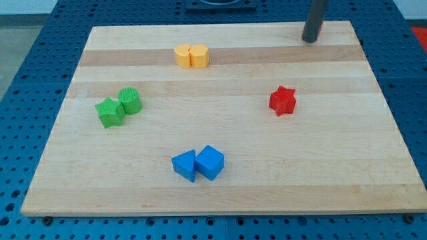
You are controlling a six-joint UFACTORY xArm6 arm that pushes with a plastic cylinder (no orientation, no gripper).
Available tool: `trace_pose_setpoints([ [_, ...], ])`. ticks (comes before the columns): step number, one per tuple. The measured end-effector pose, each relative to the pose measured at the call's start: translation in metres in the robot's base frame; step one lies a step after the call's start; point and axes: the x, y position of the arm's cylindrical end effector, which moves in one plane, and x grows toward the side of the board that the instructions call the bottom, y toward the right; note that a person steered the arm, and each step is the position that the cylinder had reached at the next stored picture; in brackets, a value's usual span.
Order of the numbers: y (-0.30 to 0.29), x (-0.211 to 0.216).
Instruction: Push the red star into the red circle
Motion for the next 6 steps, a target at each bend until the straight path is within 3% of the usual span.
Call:
trace_pose_setpoints([
  [1, 0.009, 0.028],
  [3, 0.051, 0.131],
  [4, 0.039, 0.175],
  [6, -0.054, 0.234],
])
